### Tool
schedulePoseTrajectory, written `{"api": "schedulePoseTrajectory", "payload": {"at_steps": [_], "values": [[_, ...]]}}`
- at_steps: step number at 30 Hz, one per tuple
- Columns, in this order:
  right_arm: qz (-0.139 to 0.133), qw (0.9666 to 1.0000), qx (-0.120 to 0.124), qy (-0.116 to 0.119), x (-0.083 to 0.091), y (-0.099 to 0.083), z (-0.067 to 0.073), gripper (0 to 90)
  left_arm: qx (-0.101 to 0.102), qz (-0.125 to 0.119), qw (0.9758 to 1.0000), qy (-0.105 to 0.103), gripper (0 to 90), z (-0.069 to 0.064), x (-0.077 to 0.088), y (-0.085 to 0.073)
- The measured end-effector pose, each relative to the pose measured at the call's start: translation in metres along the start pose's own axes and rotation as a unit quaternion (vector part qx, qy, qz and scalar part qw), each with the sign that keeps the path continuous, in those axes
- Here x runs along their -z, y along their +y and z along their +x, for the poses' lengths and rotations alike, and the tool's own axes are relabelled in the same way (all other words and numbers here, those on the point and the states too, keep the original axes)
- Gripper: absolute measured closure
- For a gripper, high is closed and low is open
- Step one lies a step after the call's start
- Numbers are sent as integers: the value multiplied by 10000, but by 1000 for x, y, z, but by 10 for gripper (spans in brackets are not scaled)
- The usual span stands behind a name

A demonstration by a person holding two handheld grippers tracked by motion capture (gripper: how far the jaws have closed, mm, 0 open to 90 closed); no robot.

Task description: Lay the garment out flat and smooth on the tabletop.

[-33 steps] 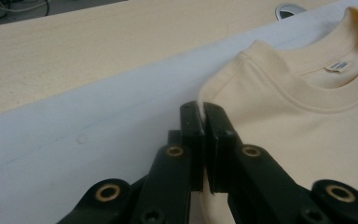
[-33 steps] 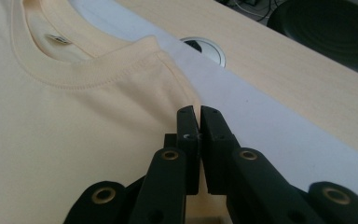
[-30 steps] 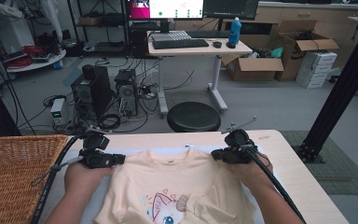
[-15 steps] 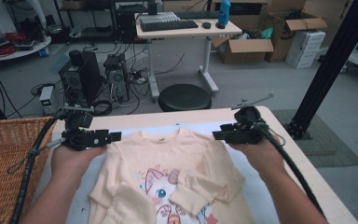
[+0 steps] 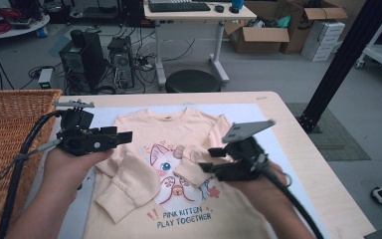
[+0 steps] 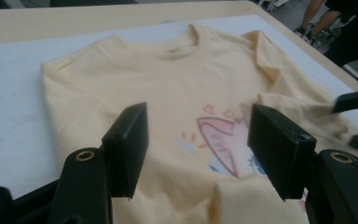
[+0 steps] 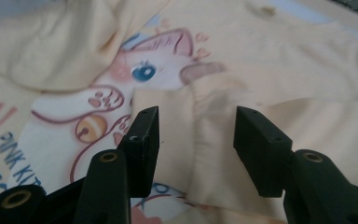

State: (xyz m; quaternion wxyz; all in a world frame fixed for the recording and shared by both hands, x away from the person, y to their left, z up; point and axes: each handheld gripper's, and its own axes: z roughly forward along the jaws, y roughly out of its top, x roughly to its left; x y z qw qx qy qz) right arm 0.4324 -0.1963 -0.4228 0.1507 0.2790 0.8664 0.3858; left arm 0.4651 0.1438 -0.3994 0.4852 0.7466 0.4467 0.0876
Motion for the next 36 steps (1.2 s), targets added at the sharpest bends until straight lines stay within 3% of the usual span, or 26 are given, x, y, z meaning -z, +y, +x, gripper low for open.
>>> {"api": "schedulePoseTrajectory", "payload": {"at_steps": [2, 3, 4, 7, 12, 17, 20, 27, 30, 32, 36], "values": [[311, 9992, -49, 225, -18, -7, 7, 487, -45, -16, 10000, -65, 390, -7, 4, -4], [36, 9999, 12, 118, -20, -11, 11, 595, -43, -40, 9999, -98, 390, -11, 6, -5], [-32, 9998, -12, 216, -20, -13, 11, 697, -75, -31, 9999, -126, 392, -13, 7, -7], [-52, 9996, -157, 250, -19, -13, 10, 840, -156, 23, 9998, -90, 394, -18, 10, -11], [-83, 9994, -191, 274, -15, -14, 12, 880, -152, 90, 9997, -136, 395, -20, 10, -18], [-343, 9985, -170, 391, 1, -12, 23, 882, -144, 80, 9997, -192, 397, -20, 8, -20], [-452, 9978, -108, 479, 10, -11, 37, 880, -160, 60, 9997, -196, 398, -21, 8, -20], [-228, 9981, -89, 570, 8, -26, 75, 868, -190, 115, 9993, -295, 398, -25, 5, -21], [-223, 9981, -93, 564, 10, -32, 84, 773, -241, 172, 9987, -424, 395, -33, 1, -24], [-353, 9980, -160, 494, 19, -33, 83, 656, -295, 232, 9980, -505, 392, -41, -3, -28], [-693, 9974, -201, -89, 52, -33, 67, 561, -442, 411, 9952, -767, 389, -60, -12, -39]]}}
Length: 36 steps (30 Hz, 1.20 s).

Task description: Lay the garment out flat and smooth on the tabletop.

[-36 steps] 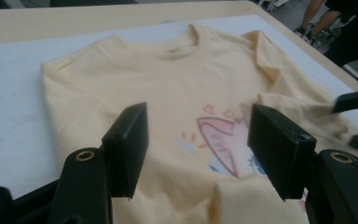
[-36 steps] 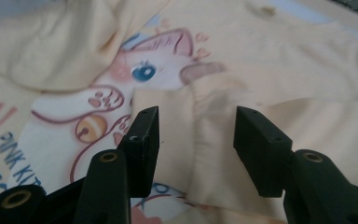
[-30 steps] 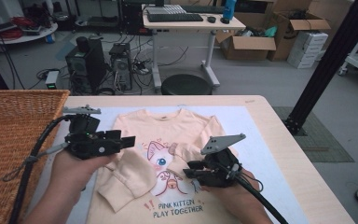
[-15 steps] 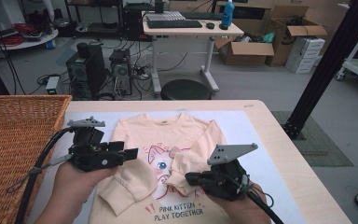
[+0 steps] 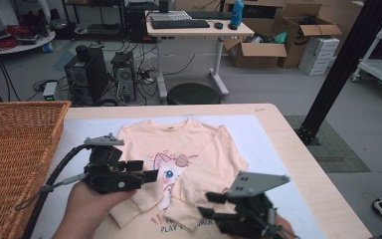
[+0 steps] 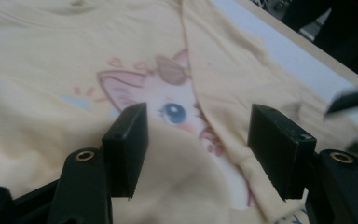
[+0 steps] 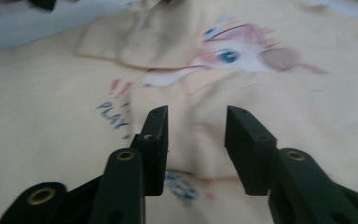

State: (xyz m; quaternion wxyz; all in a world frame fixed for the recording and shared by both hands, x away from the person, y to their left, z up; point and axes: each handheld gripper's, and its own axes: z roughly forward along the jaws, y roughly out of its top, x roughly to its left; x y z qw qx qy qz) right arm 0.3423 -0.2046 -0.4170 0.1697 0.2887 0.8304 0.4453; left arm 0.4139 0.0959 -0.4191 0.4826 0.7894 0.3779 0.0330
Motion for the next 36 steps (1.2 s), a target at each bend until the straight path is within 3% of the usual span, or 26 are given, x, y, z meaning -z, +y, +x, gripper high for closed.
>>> {"api": "schedulePoseTrajectory", "payload": {"at_steps": [5, 8, 9, 10, 11, 12, 14, 20, 24, 27, 29, 32, 36], "values": [[-107, 9964, -270, -803, 39, -9, -33, 557, -218, 315, 9990, -218, 389, -25, -25, -12], [-212, 9936, -469, -1002, 56, -18, -45, 556, -307, 584, 9976, -219, 409, -36, -42, -20], [-223, 9930, -503, -1049, 59, -20, -47, 556, -415, 592, 9973, -160, 430, -40, -46, -24], [-221, 9925, -534, -1077, 62, -23, -48, 556, -655, 627, 9958, 131, 453, -46, -46, -24], [-217, 9922, -569, -1084, 63, -25, -49, 556, -988, 686, 9922, 338, 540, -51, -47, -24], [-219, 9922, -584, -1077, 63, -26, -49, 558, -1184, 706, 9899, 330, 629, -53, -47, -24], [-171, 9924, -592, -1062, 61, -28, -49, 559, -1123, 715, 9911, 86, 796, -52, -48, -24], [-180, 9934, -568, -979, 51, -22, -51, 564, -867, 639, 9940, -181, 829, -40, -35, -19], [-145, 9942, -506, -933, 42, -11, -56, 564, -890, 561, 9942, -241, 819, -36, -19, -13], [-72, 9949, -477, -890, 31, -6, -61, 563, -766, 654, 9947, -227, 675, -31, -19, -15], [-25, 9954, -459, -842, 23, -3, -65, 562, -694, 667, 9951, -207, 627, -26, -20, -18], [14, 9963, -386, -767, 10, 5, -72, 556, -366, 521, 9976, -271, 478, -19, -18, -19], [129, 9977, -290, -599, -11, 23, -86, 533, -329, 272, 9990, -146, 383, -15, -7, -14]]}}
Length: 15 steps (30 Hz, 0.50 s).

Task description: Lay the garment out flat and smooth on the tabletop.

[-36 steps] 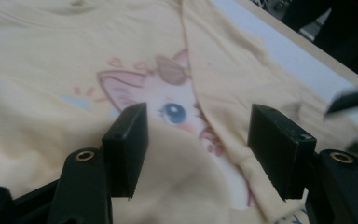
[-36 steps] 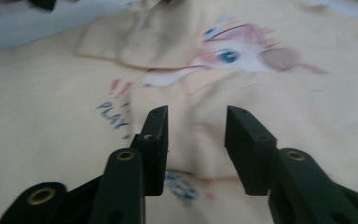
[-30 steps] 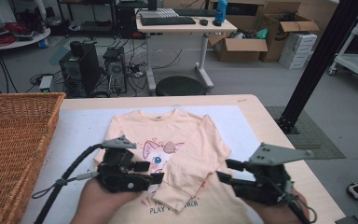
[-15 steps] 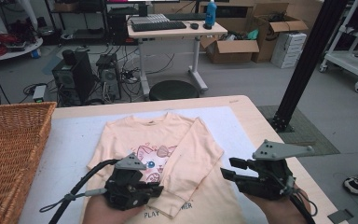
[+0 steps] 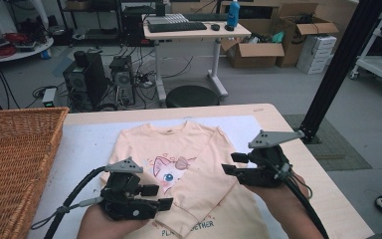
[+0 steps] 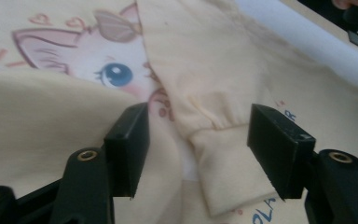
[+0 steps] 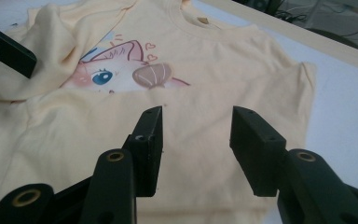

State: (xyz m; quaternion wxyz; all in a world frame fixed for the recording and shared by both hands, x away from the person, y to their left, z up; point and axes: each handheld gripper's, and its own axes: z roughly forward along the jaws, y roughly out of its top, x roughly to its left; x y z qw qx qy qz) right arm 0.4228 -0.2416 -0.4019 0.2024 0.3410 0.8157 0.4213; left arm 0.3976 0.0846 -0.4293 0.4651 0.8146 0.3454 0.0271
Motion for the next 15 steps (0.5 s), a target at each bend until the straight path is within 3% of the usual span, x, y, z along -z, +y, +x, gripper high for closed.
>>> {"api": "schedulePoseTrajectory", "payload": {"at_steps": [6, 10, 12, 13, 15], "values": [[449, 9986, 53, 274, -41, 13, -13, 495, 106, -416, 9978, 510, 277, 10, 28, 2], [689, 9966, 52, 444, -63, 8, -15, 497, 216, -536, 9949, 826, 240, 22, 44, -2], [951, 9941, 7, 530, -73, 1, -14, 502, 299, -565, 9937, 919, 233, 28, 50, -3], [762, 9958, -73, 507, -73, -2, -13, 582, 337, -592, 9932, 942, 234, 31, 52, -4], [655, 9968, -54, 456, -70, -5, -12, 767, 385, -635, 9924, 984, 235, 34, 56, -5]]}}
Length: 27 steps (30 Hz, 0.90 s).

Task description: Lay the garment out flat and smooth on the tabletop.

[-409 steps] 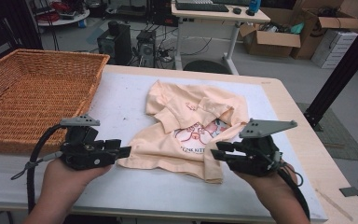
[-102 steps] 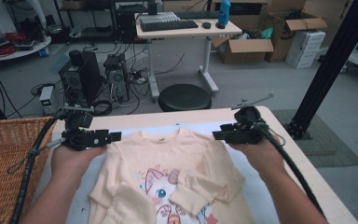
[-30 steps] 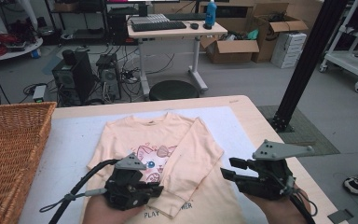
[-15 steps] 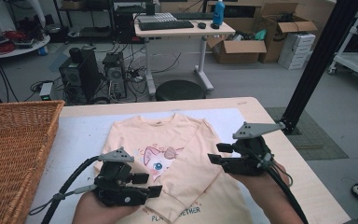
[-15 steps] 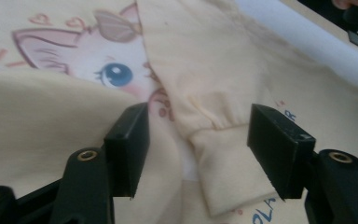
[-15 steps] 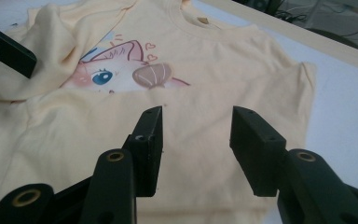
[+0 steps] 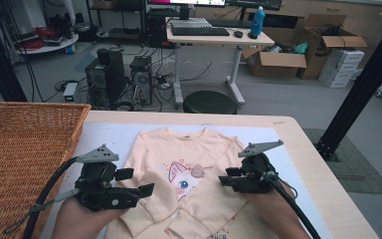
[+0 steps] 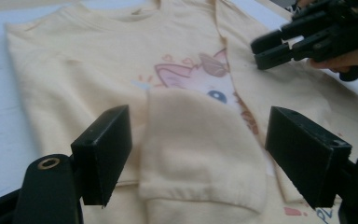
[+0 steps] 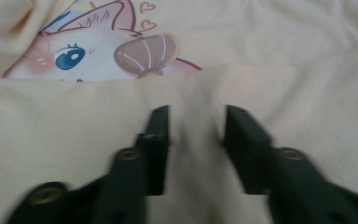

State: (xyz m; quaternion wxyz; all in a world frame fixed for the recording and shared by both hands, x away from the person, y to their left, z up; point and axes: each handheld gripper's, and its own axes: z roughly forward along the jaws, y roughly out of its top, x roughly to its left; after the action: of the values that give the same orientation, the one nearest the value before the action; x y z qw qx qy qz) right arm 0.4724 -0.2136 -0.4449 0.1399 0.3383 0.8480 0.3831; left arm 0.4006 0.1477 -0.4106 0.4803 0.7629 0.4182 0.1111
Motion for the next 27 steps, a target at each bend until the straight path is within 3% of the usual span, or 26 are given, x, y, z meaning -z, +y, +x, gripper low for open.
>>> {"api": "schedulePoseTrajectory", "payload": {"at_steps": [3, 9, 14, 19, 23, 27], "values": [[66, 10000, 23, -26, 2, 1, -2, 880, 50, -80, 10000, -18, 244, 2, 3, 1], [-187, 9995, -96, -221, 26, 2, -19, 880, 93, -216, 9997, -58, 253, 4, 4, 2], [-438, 9968, -483, -460, 53, -2, -51, 881, 102, -227, 9997, -73, 256, 5, 3, 4], [-561, 9917, -906, -724, 78, -10, -90, 881, 88, -277, 9996, -73, 256, 5, 3, 7], [-358, 9894, -1082, -904, 86, -20, -115, 882, 94, -278, 9995, -62, 256, 6, 3, 8], [-206, 9875, -1224, -970, 87, -30, -127, 881, 102, -256, 9996, -41, 256, 6, 2, 8]]}}
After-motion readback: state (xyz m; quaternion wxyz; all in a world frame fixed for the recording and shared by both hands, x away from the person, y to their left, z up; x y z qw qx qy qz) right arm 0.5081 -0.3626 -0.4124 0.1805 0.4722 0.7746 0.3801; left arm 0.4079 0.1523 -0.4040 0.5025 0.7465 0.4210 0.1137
